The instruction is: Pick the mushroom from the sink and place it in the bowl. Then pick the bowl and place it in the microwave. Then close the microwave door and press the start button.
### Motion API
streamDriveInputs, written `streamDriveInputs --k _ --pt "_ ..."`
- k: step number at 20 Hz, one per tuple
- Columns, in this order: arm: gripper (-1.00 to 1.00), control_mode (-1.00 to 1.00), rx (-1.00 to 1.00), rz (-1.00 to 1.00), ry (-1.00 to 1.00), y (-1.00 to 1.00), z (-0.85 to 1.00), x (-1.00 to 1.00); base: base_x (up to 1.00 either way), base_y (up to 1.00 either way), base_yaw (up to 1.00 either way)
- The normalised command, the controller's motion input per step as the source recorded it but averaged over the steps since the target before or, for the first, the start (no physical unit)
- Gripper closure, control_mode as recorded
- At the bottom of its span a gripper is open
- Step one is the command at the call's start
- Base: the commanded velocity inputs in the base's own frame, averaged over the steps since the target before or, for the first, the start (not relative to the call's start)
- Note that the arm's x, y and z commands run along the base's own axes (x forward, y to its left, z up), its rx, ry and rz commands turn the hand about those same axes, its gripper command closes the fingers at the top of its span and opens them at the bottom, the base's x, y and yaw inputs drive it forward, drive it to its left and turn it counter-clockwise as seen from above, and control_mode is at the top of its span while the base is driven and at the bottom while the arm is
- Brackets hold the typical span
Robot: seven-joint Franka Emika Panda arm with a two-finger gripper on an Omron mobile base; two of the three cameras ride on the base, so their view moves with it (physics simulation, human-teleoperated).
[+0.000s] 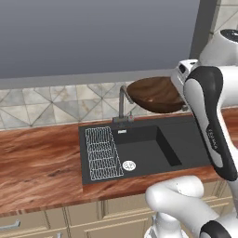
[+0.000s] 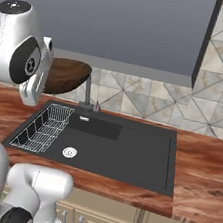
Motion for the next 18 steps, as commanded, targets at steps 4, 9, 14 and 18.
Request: streamDriveInputs --k 4,9,14,18 --pt "1.00 -1.00 0.00 -0.35 0.00 0.00 0.00 0.00 0.00 0.00 0.00" --pt "1.00 -1.00 0.01 -0.08 0.00 -0.07 0.00 -0.01 0.00 0.00 0.00" --pt "1.00 1.00 0.00 0.00 0.00 0.00 0.00 0.00 -0.13 -0.04 0.00" --pt "1.00 1.00 0.00 0.00 0.00 0.00 0.00 0.00 -0.30 -0.22 -0.23"
